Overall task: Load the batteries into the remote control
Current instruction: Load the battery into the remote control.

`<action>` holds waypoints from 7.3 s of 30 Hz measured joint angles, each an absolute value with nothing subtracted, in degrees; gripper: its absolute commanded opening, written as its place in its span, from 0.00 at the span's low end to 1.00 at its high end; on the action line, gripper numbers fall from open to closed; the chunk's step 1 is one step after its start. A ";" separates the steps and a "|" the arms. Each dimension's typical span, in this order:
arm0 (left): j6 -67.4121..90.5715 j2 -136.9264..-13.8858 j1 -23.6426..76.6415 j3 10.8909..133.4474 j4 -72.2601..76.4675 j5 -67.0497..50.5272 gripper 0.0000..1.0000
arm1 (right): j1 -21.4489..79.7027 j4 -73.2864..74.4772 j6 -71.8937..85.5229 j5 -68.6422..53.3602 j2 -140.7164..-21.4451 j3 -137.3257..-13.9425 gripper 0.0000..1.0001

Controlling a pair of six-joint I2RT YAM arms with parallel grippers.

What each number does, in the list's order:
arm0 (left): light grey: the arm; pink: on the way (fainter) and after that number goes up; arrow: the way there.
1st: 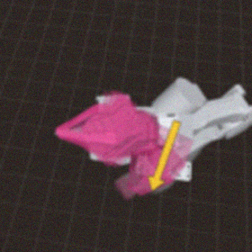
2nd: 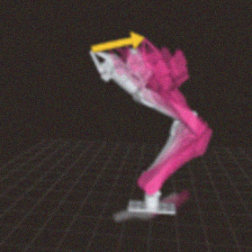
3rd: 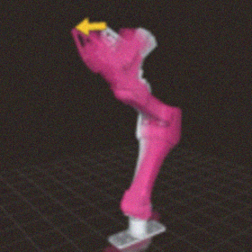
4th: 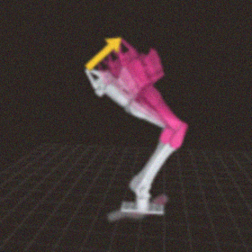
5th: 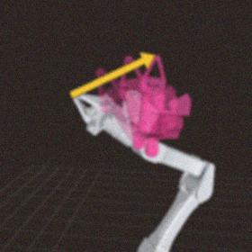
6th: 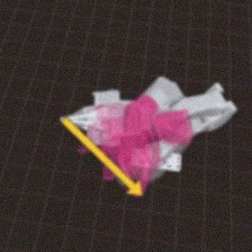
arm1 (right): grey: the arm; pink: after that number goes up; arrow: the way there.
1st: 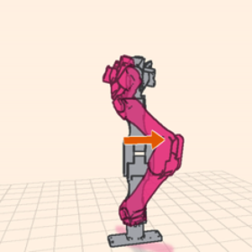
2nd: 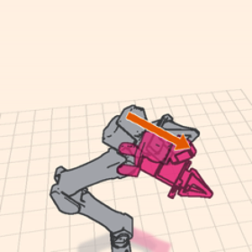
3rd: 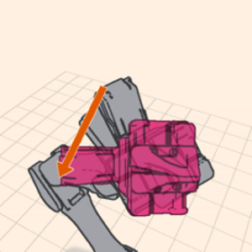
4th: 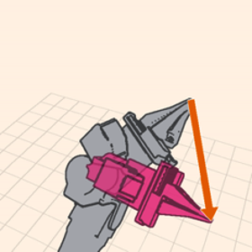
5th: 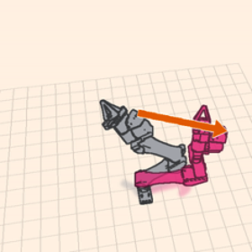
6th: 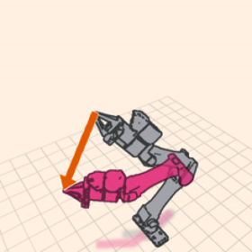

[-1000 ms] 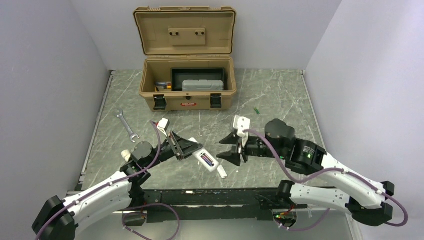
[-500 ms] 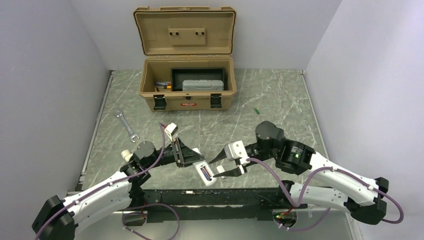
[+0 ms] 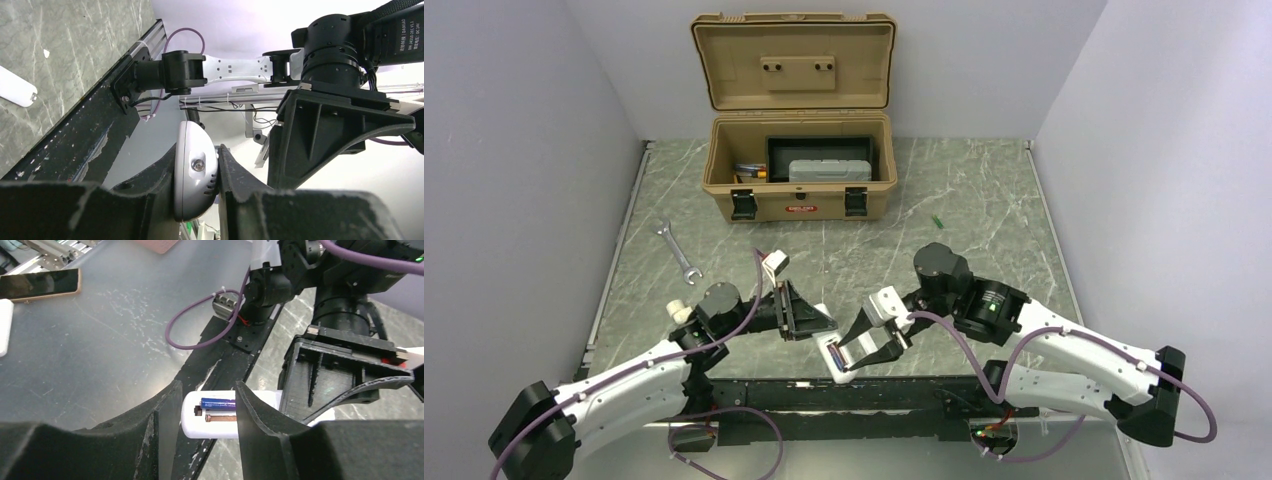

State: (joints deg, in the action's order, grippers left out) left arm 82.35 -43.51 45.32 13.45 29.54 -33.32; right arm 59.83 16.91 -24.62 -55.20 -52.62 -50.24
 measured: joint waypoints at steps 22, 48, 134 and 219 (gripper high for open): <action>83.33 -47.31 46.24 13.50 33.82 -33.56 0.00 | 59.70 10.17 -17.52 -56.55 -53.28 -43.18 0.40; 83.57 -47.62 46.54 13.52 34.54 -33.30 0.00 | 59.70 7.40 -16.19 -55.75 -54.06 -40.73 0.38; 83.26 -52.23 47.75 13.52 38.28 -33.34 0.00 | 56.16 -6.46 -14.72 -55.70 -56.53 -35.20 0.34; 68.95 -40.14 48.14 15.40 36.93 -24.12 0.00 | 55.70 -1.04 37.98 -33.78 -47.03 -33.63 0.38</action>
